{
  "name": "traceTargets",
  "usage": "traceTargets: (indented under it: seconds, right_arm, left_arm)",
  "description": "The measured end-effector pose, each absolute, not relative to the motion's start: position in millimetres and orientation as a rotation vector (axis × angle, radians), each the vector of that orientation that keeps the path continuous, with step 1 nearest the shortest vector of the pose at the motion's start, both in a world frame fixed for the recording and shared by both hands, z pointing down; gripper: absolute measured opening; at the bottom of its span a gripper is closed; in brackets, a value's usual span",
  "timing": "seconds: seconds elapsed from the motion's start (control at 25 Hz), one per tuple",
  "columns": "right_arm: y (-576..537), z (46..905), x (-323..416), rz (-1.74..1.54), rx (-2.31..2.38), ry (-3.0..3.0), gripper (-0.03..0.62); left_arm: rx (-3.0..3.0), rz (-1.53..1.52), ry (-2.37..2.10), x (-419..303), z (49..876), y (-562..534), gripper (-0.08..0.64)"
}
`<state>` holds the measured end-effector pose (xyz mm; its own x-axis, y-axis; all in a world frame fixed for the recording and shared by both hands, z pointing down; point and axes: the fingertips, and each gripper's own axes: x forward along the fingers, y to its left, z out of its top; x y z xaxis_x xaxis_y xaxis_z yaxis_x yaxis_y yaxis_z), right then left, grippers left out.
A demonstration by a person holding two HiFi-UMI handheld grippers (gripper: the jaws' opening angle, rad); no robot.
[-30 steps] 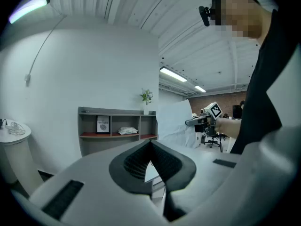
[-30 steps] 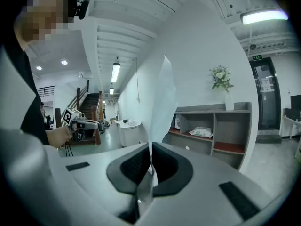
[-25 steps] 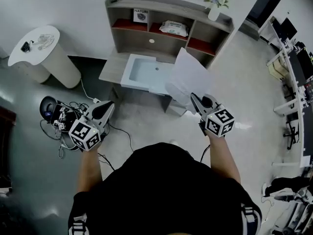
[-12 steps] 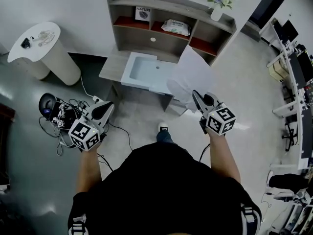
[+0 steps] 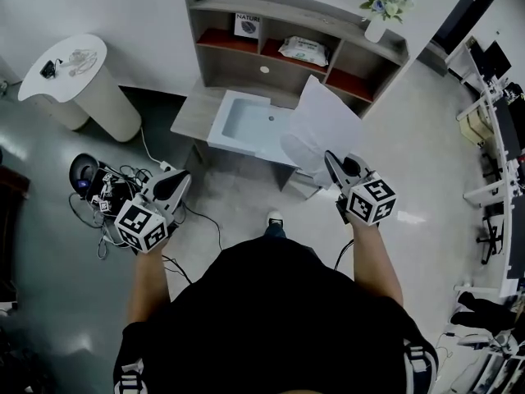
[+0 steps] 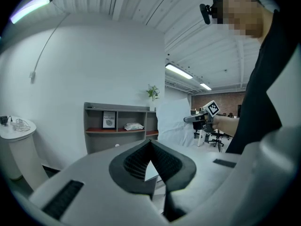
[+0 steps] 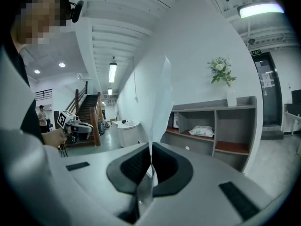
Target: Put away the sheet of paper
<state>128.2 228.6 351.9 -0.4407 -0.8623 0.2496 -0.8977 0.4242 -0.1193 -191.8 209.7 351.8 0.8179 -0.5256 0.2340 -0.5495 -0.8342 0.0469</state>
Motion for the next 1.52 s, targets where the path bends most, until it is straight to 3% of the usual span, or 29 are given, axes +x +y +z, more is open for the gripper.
traceTargets:
  seconds: [1.52]
  right_arm:
    - [113.9,406.6,187.6,0.476,1.447,-2.486,0.014]
  left_arm:
    - [2.804,0.384,-0.907,-128.5,380.1,99.8,0.020]
